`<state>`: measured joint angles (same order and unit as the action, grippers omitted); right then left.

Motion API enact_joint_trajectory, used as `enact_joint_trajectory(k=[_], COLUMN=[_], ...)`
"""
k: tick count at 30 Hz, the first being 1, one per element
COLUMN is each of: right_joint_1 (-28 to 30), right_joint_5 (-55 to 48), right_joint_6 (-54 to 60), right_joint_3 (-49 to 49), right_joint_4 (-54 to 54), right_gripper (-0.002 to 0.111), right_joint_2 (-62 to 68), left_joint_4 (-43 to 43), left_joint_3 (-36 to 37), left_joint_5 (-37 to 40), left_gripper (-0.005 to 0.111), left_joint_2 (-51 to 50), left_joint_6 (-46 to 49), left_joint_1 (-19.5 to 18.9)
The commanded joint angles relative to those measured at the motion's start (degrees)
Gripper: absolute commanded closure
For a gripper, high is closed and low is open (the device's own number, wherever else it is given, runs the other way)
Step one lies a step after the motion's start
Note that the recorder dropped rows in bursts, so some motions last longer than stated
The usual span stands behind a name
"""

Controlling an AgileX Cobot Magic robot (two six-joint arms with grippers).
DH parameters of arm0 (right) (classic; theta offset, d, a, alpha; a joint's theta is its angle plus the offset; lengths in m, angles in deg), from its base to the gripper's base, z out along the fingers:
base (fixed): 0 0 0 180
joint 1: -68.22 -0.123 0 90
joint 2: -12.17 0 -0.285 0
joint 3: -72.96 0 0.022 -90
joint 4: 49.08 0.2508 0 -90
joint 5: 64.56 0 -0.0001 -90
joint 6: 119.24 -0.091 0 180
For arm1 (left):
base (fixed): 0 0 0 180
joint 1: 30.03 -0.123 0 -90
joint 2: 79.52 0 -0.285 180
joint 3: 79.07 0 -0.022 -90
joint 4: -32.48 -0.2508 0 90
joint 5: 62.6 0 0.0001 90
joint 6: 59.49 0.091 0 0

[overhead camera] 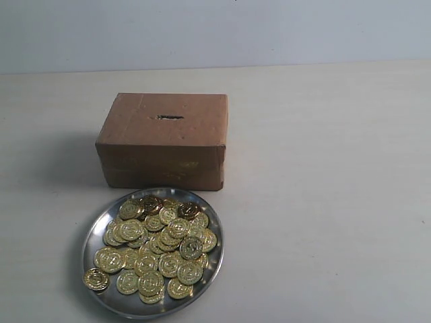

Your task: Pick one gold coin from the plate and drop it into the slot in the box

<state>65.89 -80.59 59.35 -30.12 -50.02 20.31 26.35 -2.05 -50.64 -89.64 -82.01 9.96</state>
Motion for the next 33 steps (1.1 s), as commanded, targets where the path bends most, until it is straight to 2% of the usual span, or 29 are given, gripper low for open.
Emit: enact_joint_trajectory(k=[1,11,12,14,21,26,33], right_joint_1=[0.3,0.3,0.3,0.3,0.3,0.3,0.3], right_joint_5=[0.2,0.2,0.2,0.2,0.2,0.2,0.2], right_joint_6=[-0.3,-0.3,-0.3,-0.3,-0.3,-0.3,-0.3], right_joint_3=[0.3,0.3,0.3,0.3,0.3,0.3,0.3], right_joint_4=[-0.5,-0.5,-0.5,-0.5,-0.5,-0.5,-0.5], right_gripper=[0.108,0.108,0.108,0.108,0.108,0.108,0.108], right_joint_2=[-0.4,-0.4,-0.4,-0.4,-0.4,-0.4,-0.4], left_joint_4=[-0.3,-0.3,-0.7,-1.5,-3.5,-3.5,-3.6], left_joint_3=[0.2,0.2,0.2,0.2,0.2,0.2,0.2], left_joint_5=[-0.1,-0.1,-0.1,-0.1,0.2,4.0,6.7], left_gripper=[0.107,0.107,0.107,0.107,0.107,0.107,0.107], left_joint_2=[0.3,0.4,0.4,0.4,1.8,2.3,2.3], left_joint_6=[0.3,0.3,1.4,4.4,5.6,5.8,5.8], left_joint_1=[-0.1,-0.1,-1.0,-4.5,-21.3,-27.1,-30.8])
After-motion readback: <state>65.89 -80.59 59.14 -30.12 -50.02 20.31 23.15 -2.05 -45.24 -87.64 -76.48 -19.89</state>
